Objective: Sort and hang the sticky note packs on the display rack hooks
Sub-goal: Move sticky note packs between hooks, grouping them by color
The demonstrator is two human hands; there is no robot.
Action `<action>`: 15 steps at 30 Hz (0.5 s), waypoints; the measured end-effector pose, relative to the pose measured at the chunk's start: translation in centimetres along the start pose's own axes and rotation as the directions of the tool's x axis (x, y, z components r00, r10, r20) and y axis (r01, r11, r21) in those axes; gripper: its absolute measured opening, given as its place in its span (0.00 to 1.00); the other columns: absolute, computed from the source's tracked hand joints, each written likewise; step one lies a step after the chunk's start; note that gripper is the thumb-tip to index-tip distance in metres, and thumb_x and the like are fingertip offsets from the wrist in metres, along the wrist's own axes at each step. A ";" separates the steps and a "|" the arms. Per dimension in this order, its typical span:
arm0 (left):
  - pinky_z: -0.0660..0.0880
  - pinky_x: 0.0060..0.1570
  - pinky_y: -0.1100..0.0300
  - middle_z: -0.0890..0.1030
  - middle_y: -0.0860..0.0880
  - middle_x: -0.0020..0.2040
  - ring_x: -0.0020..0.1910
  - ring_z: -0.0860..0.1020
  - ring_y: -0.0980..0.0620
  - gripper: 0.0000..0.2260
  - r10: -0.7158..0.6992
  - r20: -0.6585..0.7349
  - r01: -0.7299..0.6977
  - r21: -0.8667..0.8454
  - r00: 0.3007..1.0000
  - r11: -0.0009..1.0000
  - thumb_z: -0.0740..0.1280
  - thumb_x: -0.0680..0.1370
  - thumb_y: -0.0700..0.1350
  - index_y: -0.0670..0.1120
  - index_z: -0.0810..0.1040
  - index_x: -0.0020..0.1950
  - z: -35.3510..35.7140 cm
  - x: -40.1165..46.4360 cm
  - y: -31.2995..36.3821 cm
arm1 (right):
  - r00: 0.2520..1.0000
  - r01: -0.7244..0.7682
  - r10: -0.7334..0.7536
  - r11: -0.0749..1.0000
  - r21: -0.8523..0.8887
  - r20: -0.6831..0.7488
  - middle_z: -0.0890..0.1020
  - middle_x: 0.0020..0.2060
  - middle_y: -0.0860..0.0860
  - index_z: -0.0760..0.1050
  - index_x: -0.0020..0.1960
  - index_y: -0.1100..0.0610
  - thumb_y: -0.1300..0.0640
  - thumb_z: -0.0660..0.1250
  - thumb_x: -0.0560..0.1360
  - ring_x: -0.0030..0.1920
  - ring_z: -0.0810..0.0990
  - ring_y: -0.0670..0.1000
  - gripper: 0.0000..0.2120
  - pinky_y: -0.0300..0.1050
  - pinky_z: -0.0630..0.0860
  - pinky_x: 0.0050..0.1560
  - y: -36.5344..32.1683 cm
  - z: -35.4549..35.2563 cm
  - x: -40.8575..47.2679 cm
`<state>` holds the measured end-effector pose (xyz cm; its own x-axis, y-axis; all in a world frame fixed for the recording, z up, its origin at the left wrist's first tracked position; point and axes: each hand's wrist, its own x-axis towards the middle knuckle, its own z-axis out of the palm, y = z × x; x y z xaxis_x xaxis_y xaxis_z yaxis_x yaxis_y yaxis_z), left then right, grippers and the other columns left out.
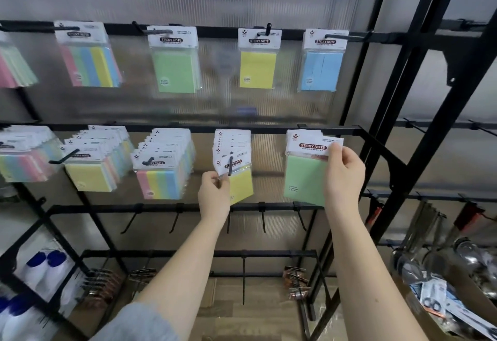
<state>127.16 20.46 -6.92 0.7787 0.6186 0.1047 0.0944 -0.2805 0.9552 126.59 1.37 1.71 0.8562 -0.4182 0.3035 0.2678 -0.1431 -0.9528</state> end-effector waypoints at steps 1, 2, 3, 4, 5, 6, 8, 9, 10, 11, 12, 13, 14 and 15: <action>0.67 0.32 0.68 0.77 0.47 0.51 0.48 0.76 0.49 0.08 -0.031 0.014 0.031 -0.039 0.999 0.999 0.61 0.81 0.45 0.42 0.71 0.56 0.2 0.1 0.0 | 1.000 0.000 0.000 1.000 0.000 0.001 0.70 0.28 0.47 0.64 0.32 0.57 0.55 0.56 0.81 0.25 0.66 0.42 0.19 0.34 0.61 0.27 0.0 -0.2 0.0; 0.68 0.33 0.65 0.78 0.47 0.51 0.48 0.77 0.49 0.08 -0.051 0.035 0.054 -0.078 0.998 0.996 0.61 0.81 0.45 0.42 0.71 0.56 0.3 0.3 0.0 | 1.000 0.000 0.000 1.000 0.003 0.001 0.70 0.27 0.47 0.63 0.31 0.56 0.55 0.56 0.81 0.25 0.66 0.42 0.19 0.35 0.61 0.28 -0.1 -0.4 0.0; 0.68 0.34 0.64 0.79 0.46 0.51 0.46 0.77 0.51 0.09 -0.060 0.062 0.067 -0.111 0.996 0.992 0.60 0.81 0.46 0.41 0.72 0.56 0.4 0.3 -0.1 | 1.000 -0.001 0.001 1.000 0.008 0.001 0.70 0.27 0.47 0.63 0.31 0.56 0.55 0.56 0.81 0.26 0.66 0.42 0.19 0.37 0.61 0.29 -0.1 -0.6 -0.1; 0.68 0.34 0.64 0.79 0.47 0.52 0.44 0.77 0.54 0.09 -0.067 0.098 0.080 -0.139 0.993 0.987 0.60 0.81 0.46 0.41 0.73 0.56 0.5 0.3 -0.1 | 1.000 -0.003 0.003 1.000 0.012 0.000 0.70 0.27 0.46 0.63 0.31 0.56 0.55 0.56 0.81 0.26 0.66 0.43 0.19 0.38 0.61 0.30 -0.2 -0.8 -0.1; 0.69 0.35 0.64 0.79 0.47 0.52 0.43 0.76 0.56 0.09 -0.081 0.144 0.105 -0.170 0.986 0.980 0.59 0.81 0.46 0.42 0.74 0.56 0.5 0.3 -0.1 | 1.000 -0.005 0.005 1.000 0.017 -0.001 0.70 0.27 0.46 0.63 0.31 0.55 0.55 0.56 0.81 0.26 0.66 0.42 0.19 0.38 0.61 0.30 -0.3 -1.0 -0.1; 0.72 0.38 0.63 0.80 0.48 0.52 0.44 0.77 0.56 0.09 -0.102 0.198 0.143 -0.205 0.975 0.968 0.59 0.82 0.47 0.44 0.74 0.56 0.6 0.3 -0.2 | 1.000 -0.003 0.003 1.000 0.020 -0.002 0.69 0.27 0.45 0.63 0.31 0.55 0.55 0.56 0.81 0.25 0.66 0.42 0.20 0.37 0.61 0.29 -0.3 -1.1 -0.1; 0.76 0.50 0.56 0.80 0.49 0.53 0.50 0.78 0.52 0.09 -0.141 0.288 0.220 -0.261 0.947 0.940 0.58 0.82 0.48 0.48 0.74 0.57 0.6 0.2 -0.2 | 1.000 0.005 -0.005 1.000 0.020 -0.006 0.69 0.27 0.44 0.63 0.30 0.54 0.55 0.56 0.81 0.24 0.67 0.39 0.20 0.34 0.61 0.27 -0.4 -1.4 0.0; 0.76 0.54 0.53 0.80 0.49 0.53 0.52 0.78 0.51 0.09 -0.146 0.309 0.235 -0.275 0.940 0.932 0.57 0.82 0.48 0.49 0.74 0.57 0.5 0.1 -0.2 | 1.000 0.006 -0.006 1.000 0.020 -0.007 0.70 0.27 0.44 0.64 0.30 0.54 0.55 0.56 0.81 0.24 0.67 0.39 0.20 0.34 0.61 0.27 -0.4 -1.5 0.0; 0.75 0.54 0.53 0.80 0.49 0.53 0.52 0.78 0.51 0.09 -0.139 0.313 0.232 -0.281 0.940 0.931 0.57 0.82 0.48 0.49 0.74 0.57 0.5 -0.1 -0.1 | 1.000 0.005 -0.005 1.000 0.024 -0.009 0.70 0.27 0.44 0.64 0.30 0.54 0.55 0.56 0.81 0.24 0.68 0.39 0.20 0.35 0.61 0.28 -0.4 -1.7 0.0; 0.76 0.51 0.55 0.80 0.49 0.52 0.50 0.78 0.52 0.09 -0.128 0.305 0.217 -0.280 0.944 0.935 0.57 0.83 0.49 0.49 0.74 0.57 0.4 -0.2 -0.1 | 1.000 0.002 -0.001 1.000 0.027 -0.010 0.71 0.27 0.45 0.64 0.31 0.54 0.55 0.56 0.81 0.25 0.68 0.40 0.20 0.36 0.62 0.29 -0.4 -1.7 0.0; 0.75 0.46 0.58 0.80 0.49 0.50 0.48 0.78 0.53 0.10 -0.116 0.288 0.197 -0.272 0.951 0.942 0.56 0.83 0.49 0.48 0.74 0.57 0.3 -0.3 0.0 | 1.000 -0.004 0.004 1.000 0.031 -0.011 0.71 0.28 0.46 0.65 0.31 0.55 0.54 0.56 0.81 0.27 0.68 0.42 0.19 0.38 0.63 0.30 -0.4 -1.8 0.1; 0.73 0.42 0.60 0.79 0.49 0.49 0.46 0.77 0.53 0.11 -0.106 0.262 0.175 -0.255 0.959 0.951 0.55 0.83 0.50 0.47 0.74 0.56 0.1 -0.4 0.0 | 1.000 -0.008 0.009 0.999 0.033 -0.011 0.72 0.28 0.46 0.65 0.31 0.55 0.54 0.56 0.81 0.28 0.68 0.43 0.19 0.40 0.63 0.32 -0.3 -1.8 0.1; 0.72 0.40 0.60 0.79 0.47 0.48 0.45 0.77 0.51 0.12 -0.096 0.228 0.151 -0.238 0.969 0.960 0.54 0.83 0.50 0.46 0.74 0.55 0.0 -0.4 0.0 | 1.000 -0.010 0.011 0.999 0.037 -0.012 0.72 0.29 0.46 0.65 0.31 0.55 0.54 0.56 0.81 0.29 0.67 0.44 0.19 0.41 0.63 0.32 -0.3 -1.8 0.0; 0.71 0.40 0.59 0.78 0.46 0.47 0.44 0.76 0.49 0.14 -0.081 0.190 0.124 -0.224 0.978 0.967 0.54 0.83 0.51 0.45 0.75 0.53 -0.3 -0.5 0.0 | 1.000 -0.009 0.009 0.999 0.041 -0.014 0.72 0.29 0.46 0.65 0.31 0.55 0.54 0.56 0.81 0.29 0.67 0.45 0.19 0.42 0.63 0.32 -0.3 -1.8 0.0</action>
<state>126.61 20.38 -6.93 0.8723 0.4882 -0.0277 0.0488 -0.0305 0.9983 125.74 -0.21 2.02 0.8522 -0.4323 0.2947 0.2783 -0.1025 -0.9550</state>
